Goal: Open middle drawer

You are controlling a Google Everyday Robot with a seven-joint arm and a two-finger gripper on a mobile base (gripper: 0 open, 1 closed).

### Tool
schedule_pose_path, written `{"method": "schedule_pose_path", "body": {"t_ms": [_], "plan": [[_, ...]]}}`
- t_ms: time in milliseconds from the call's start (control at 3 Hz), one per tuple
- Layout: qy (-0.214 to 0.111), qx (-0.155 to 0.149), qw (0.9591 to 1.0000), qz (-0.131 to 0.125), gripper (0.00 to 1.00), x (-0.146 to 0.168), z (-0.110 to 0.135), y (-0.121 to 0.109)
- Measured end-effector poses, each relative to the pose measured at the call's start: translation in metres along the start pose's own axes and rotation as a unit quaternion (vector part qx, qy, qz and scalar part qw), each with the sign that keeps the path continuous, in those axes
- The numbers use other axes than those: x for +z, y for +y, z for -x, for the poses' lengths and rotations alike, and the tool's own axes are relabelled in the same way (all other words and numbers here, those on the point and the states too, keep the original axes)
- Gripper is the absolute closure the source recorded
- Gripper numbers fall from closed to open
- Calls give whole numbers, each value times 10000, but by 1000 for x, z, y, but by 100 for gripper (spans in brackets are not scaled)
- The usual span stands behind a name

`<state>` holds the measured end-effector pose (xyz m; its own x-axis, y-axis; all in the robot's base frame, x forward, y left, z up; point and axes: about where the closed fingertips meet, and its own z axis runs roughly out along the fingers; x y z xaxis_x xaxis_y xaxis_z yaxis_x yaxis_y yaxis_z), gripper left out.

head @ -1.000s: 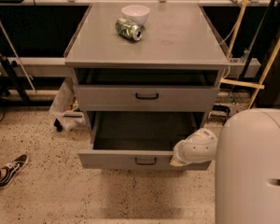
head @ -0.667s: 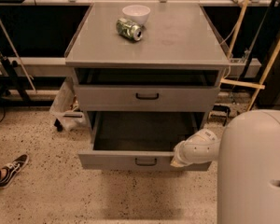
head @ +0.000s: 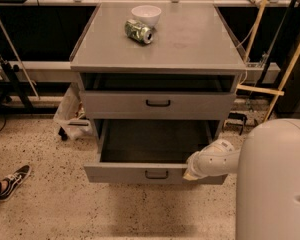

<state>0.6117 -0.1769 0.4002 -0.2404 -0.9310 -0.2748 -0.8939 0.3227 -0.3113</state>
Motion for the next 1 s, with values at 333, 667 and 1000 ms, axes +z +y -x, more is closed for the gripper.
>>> {"method": "schedule_pose_path", "body": {"t_ms": [333,667,1000], "plan": [[0,0,10000,0,100,-1,1,0],[-40,41,10000,1,100,-4,-1,4],[-41,41,10000,1,100,-4,-1,4]]}}
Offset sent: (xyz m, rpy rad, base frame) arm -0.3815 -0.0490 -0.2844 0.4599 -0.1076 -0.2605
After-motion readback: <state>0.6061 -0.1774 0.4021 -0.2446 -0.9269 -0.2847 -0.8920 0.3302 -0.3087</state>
